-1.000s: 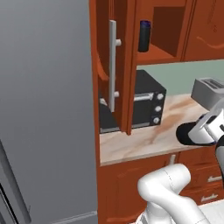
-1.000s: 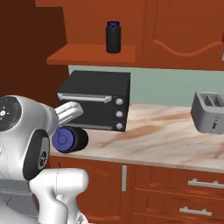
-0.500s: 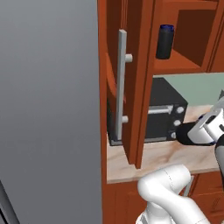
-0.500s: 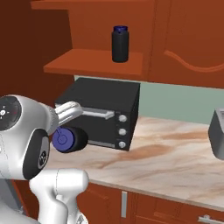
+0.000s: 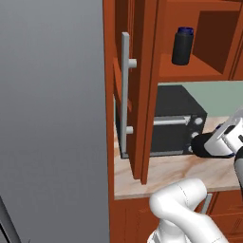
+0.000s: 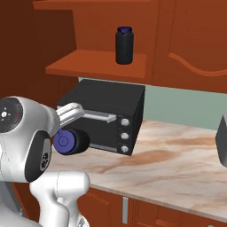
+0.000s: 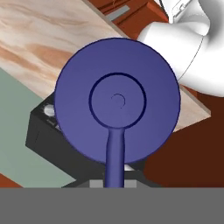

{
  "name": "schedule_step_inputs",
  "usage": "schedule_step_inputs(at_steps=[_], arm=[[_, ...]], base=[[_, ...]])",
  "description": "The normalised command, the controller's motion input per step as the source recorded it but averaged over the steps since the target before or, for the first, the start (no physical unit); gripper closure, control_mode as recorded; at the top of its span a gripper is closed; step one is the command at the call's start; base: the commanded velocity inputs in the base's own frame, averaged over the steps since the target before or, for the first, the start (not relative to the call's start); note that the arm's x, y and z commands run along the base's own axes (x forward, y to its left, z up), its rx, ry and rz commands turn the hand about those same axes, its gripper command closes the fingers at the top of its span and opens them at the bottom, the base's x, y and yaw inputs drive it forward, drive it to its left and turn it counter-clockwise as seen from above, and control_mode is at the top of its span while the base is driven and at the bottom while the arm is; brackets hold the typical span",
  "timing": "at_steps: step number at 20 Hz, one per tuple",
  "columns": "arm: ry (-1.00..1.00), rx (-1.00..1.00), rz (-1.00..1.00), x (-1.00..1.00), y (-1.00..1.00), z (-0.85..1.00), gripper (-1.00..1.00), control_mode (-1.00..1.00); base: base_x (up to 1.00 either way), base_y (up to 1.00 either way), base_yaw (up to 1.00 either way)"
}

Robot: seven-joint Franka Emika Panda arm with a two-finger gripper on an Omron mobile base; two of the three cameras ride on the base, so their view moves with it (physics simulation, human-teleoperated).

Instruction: Pick the water bottle, water bottle, beer from the counter and place them in the open cabinet.

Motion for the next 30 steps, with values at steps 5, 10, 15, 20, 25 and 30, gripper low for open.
schedule_step_inputs(at_steps=[5, 10, 15, 20, 25, 30], arm=[[0.0, 0.0, 0.0, 0.0, 0.0, 0.0, 1.0, 1.0], [0.01, 0.0, 0.0, 0.0, 0.0, 0.0, 1.0, -1.0], [0.19, 0.0, 0.02, 0.13, 0.04, 0.08, 1.0, -1.0], [0.23, -0.04, 0.1, 0.11, 0.05, 0.3, 1.0, -1.0], [0.09, -0.07, 0.15, 0.0, 0.0, 0.32, 1.0, -1.0], [-0.01, -0.13, 0.23, 0.0, 0.0, 0.12, 1.0, -1.0]], base=[[0.0, 0.0, 0.0], [0.0, 0.0, 0.0], [0.0, 0.0, 0.0], [0.0, 0.0, 0.0], [0.0, 0.0, 0.0], [0.0, 0.0, 0.0]])
